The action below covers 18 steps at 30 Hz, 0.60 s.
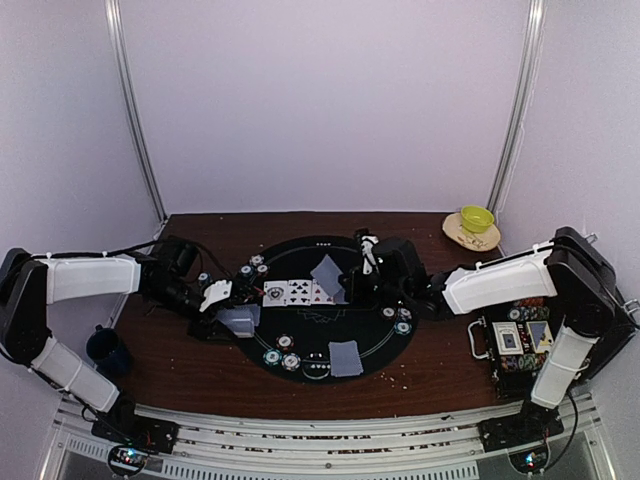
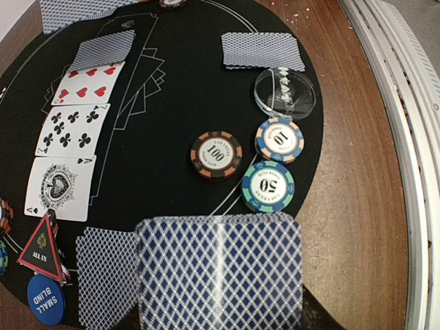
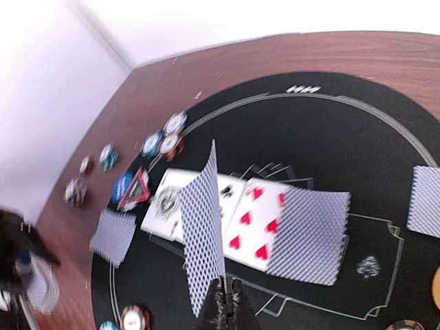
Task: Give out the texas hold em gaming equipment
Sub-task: Place the poker card in the community card area.
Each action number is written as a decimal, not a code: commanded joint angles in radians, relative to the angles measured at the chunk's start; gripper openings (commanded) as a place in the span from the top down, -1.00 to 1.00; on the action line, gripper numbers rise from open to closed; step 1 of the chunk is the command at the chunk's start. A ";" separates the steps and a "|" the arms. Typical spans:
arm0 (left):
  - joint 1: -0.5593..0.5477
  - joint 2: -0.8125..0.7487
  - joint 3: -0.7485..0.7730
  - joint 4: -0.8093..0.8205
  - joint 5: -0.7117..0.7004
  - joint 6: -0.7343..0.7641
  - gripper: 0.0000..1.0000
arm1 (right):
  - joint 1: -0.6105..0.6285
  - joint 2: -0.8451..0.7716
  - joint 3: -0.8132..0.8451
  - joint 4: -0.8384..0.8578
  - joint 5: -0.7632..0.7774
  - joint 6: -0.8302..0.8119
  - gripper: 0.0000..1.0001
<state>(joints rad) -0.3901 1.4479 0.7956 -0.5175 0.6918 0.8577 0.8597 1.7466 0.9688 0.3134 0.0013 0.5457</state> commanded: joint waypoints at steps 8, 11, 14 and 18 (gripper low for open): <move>-0.007 -0.018 0.005 0.026 0.017 -0.009 -0.07 | 0.005 0.030 -0.147 0.258 0.445 0.364 1.00; -0.007 -0.017 0.005 0.026 0.018 -0.008 -0.07 | -0.004 0.057 -0.137 0.240 0.461 0.371 1.00; -0.007 -0.017 0.005 0.026 0.017 -0.009 -0.07 | -0.019 0.071 -0.133 0.218 0.464 0.382 1.00; -0.006 -0.018 0.004 0.027 0.018 -0.007 -0.07 | -0.037 0.084 -0.137 0.206 0.448 0.386 1.00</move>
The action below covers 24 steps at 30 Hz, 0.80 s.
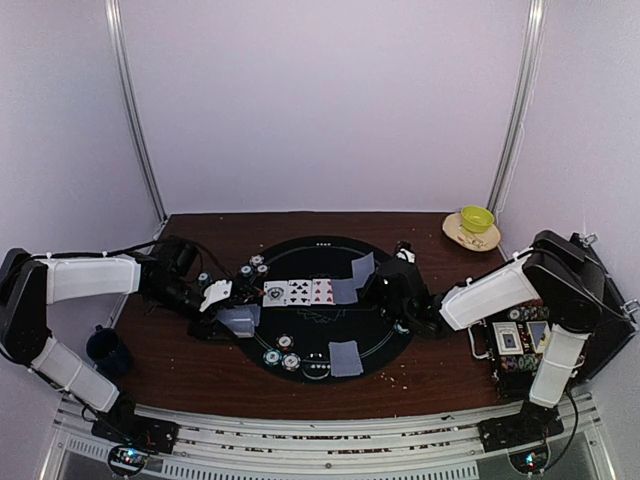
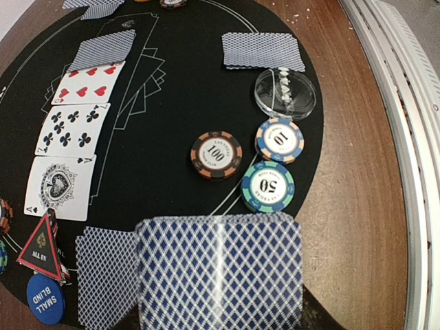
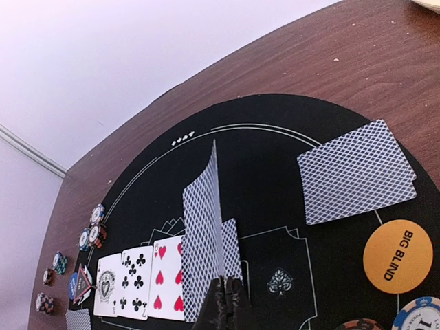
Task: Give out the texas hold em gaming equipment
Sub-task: Place the poker card in the community card area.
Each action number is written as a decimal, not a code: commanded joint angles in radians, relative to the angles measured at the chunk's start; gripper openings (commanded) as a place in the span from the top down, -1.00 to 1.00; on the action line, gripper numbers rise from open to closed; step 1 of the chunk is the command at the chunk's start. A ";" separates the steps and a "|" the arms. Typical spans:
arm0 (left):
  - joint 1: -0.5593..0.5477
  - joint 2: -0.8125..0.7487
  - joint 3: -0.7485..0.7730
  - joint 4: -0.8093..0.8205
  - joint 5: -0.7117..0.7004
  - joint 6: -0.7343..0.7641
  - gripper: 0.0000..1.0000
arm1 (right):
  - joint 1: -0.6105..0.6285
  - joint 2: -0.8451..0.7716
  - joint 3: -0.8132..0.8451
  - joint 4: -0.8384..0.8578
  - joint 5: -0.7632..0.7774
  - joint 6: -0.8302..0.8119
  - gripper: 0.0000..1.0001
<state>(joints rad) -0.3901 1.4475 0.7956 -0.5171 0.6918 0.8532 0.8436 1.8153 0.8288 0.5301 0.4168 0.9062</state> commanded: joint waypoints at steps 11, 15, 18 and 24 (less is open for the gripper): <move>-0.007 -0.015 0.004 0.026 0.017 -0.003 -0.07 | -0.074 0.082 0.022 -0.012 -0.076 0.014 1.00; -0.007 -0.010 0.005 0.026 0.017 -0.003 -0.07 | -0.078 0.100 0.025 -0.009 -0.102 0.012 1.00; -0.007 -0.010 0.005 0.026 0.017 -0.002 -0.07 | -0.079 0.102 0.029 -0.013 -0.113 0.007 1.00; -0.007 -0.011 0.004 0.026 0.015 -0.002 -0.07 | -0.080 0.103 0.032 -0.022 -0.134 0.002 1.00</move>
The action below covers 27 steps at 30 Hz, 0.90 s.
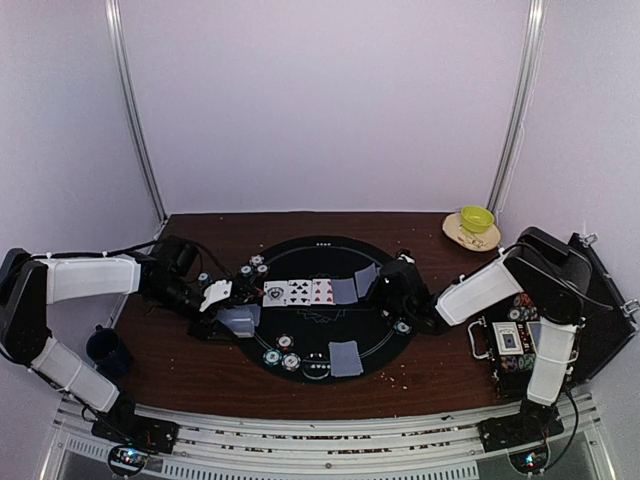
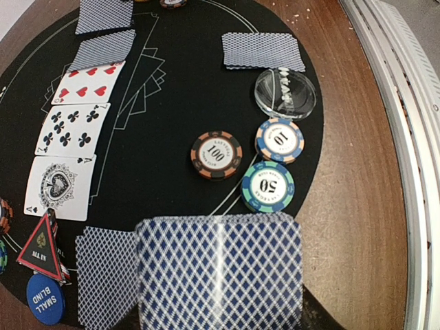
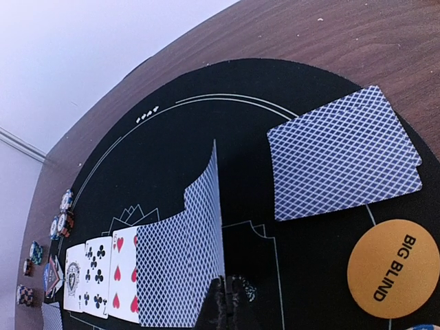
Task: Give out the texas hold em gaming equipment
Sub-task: Place the poker card in the community card area.
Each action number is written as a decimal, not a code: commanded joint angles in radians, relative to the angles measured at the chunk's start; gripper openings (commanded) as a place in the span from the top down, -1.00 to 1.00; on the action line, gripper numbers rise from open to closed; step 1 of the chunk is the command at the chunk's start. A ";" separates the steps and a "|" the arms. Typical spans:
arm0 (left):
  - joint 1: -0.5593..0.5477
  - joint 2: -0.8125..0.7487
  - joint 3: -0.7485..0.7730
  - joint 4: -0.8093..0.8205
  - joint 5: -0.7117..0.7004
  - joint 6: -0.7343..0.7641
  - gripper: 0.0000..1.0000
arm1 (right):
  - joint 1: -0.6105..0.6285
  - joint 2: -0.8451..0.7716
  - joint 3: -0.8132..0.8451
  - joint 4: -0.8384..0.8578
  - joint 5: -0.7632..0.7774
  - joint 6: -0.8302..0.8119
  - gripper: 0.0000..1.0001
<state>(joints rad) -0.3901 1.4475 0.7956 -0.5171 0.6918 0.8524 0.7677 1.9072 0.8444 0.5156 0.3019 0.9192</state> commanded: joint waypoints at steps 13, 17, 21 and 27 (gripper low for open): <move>-0.007 -0.012 0.004 0.026 0.017 0.000 -0.07 | -0.004 0.013 -0.015 0.000 -0.026 0.006 0.94; -0.006 -0.012 0.004 0.026 0.017 0.000 -0.07 | -0.003 0.019 -0.016 0.004 -0.036 0.008 0.93; -0.007 -0.013 0.004 0.026 0.017 0.000 -0.07 | -0.002 0.021 -0.019 0.004 -0.038 0.010 0.90; -0.007 -0.012 0.004 0.026 0.017 0.000 -0.07 | -0.001 0.020 -0.033 0.007 -0.035 0.020 0.86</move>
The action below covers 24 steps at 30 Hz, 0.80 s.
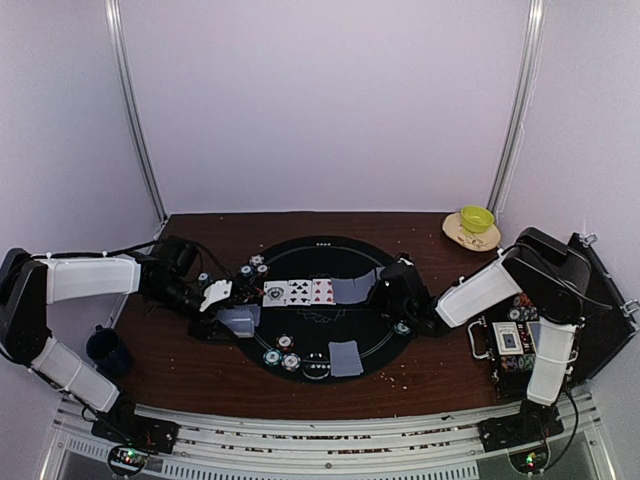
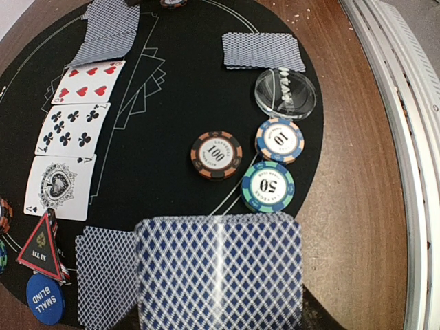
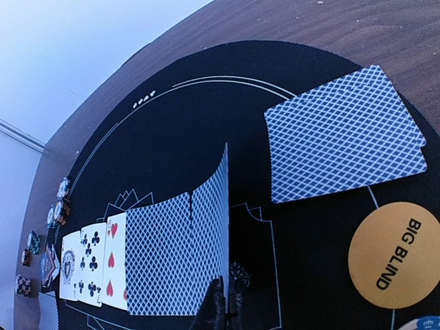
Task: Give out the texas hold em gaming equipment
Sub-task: Place the poker card in the community card area.
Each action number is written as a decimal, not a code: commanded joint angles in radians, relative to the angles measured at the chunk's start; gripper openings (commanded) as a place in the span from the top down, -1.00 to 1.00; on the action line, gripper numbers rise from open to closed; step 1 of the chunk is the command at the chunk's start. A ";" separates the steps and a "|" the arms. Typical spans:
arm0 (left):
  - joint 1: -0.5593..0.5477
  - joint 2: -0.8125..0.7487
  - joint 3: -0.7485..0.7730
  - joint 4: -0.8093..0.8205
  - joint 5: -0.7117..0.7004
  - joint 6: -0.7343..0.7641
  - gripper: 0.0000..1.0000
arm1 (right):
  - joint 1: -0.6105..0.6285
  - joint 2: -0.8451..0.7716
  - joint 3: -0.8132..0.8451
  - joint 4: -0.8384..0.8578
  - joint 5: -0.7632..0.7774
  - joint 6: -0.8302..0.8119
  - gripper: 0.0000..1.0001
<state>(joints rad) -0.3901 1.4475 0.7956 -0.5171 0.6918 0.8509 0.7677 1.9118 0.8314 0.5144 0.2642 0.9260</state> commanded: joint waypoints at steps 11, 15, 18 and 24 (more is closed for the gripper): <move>-0.007 -0.014 0.004 0.025 0.017 0.003 -0.07 | 0.008 0.000 -0.021 -0.014 0.014 0.007 0.50; -0.007 -0.017 0.004 0.025 0.017 0.001 -0.07 | 0.012 -0.019 -0.024 -0.029 0.029 0.004 0.39; -0.007 -0.018 0.004 0.025 0.018 0.001 -0.07 | 0.015 -0.034 -0.029 -0.046 0.042 0.001 0.34; -0.006 -0.019 0.003 0.025 0.019 0.001 -0.07 | 0.020 -0.076 -0.037 -0.084 0.081 -0.006 0.15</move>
<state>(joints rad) -0.3901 1.4475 0.7956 -0.5171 0.6918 0.8509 0.7799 1.8912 0.8078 0.4698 0.2905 0.9279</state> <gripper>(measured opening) 0.537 0.395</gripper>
